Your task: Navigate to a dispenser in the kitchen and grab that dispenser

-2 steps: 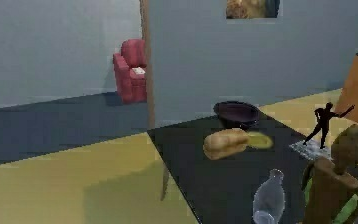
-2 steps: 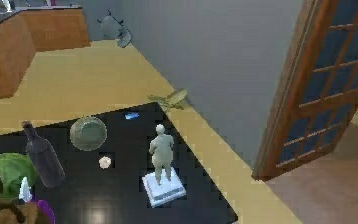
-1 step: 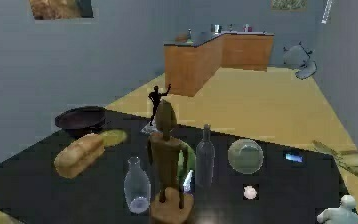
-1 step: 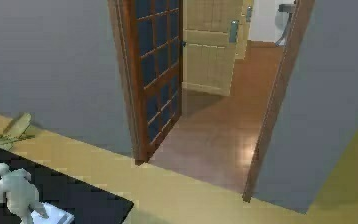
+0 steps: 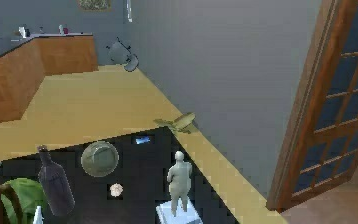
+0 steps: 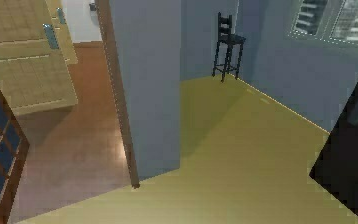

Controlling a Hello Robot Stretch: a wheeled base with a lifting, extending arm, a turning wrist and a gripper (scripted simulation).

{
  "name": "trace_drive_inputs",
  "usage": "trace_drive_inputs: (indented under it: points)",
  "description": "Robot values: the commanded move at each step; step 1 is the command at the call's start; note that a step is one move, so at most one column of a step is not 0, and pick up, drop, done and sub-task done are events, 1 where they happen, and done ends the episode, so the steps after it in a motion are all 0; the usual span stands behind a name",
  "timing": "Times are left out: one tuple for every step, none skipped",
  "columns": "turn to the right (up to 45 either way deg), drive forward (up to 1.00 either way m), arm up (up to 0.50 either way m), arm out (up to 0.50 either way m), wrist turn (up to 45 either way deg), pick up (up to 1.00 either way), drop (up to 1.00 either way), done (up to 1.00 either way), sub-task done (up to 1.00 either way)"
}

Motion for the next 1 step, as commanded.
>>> trace_drive_inputs:
  points:
    - [21.0,0.0,0.0,0.0,0.0,0.0,0.0,0.0,0.0]
